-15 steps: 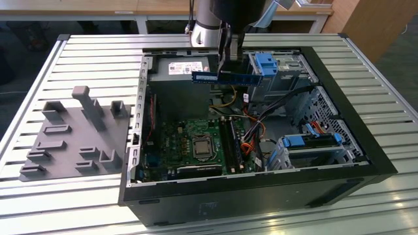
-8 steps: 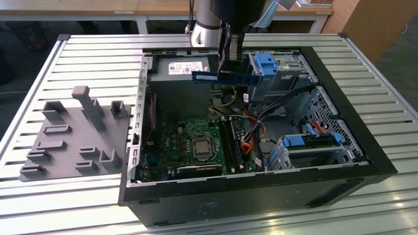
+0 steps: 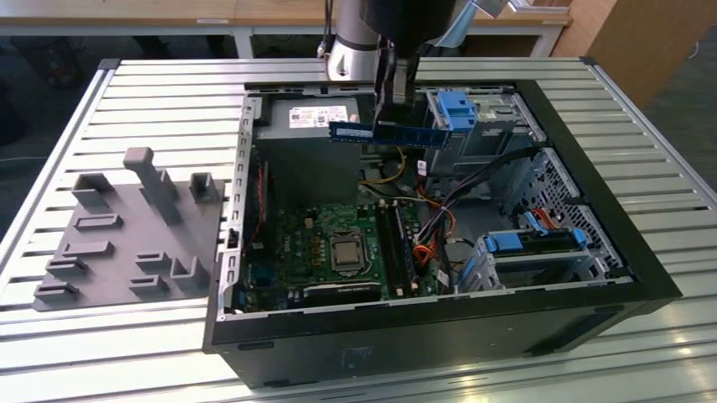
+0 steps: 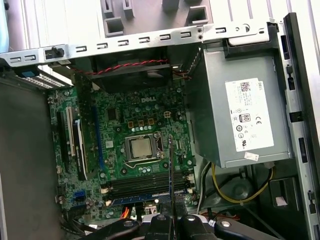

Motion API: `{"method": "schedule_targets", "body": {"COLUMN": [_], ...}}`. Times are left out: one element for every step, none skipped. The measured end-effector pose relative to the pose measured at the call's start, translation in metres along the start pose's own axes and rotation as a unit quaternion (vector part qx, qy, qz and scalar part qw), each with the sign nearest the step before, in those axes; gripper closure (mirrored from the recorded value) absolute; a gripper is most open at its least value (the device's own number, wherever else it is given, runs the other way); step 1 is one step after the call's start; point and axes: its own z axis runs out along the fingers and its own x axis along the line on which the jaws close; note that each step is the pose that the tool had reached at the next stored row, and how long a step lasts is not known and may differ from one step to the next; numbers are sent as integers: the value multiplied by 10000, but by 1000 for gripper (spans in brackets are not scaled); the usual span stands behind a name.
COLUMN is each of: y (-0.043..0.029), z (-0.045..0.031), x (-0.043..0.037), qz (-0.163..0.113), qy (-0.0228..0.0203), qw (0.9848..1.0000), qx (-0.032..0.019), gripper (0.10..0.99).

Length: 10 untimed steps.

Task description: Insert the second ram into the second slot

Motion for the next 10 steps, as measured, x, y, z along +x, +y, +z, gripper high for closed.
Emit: {"method": "schedule_targets", "body": {"y": [0, 0, 0, 0, 0, 0, 0, 0, 0, 0], "z": [0, 0, 0, 0, 0, 0, 0, 0, 0, 0], "x": [0, 0, 0, 0, 0, 0, 0, 0, 0, 0], "qz": [8, 15, 24, 34, 45, 57, 69, 83, 98, 117], "qy": [0, -1, -1, -1, -2, -2, -3, -3, -4, -4], "qw": [10000, 10000, 10000, 10000, 10000, 10000, 10000, 10000, 10000, 9999], "qx": [0, 0, 0, 0, 1, 1, 1, 1, 1, 2], "gripper": [949, 949, 949, 949, 949, 949, 949, 949, 949, 949]}}
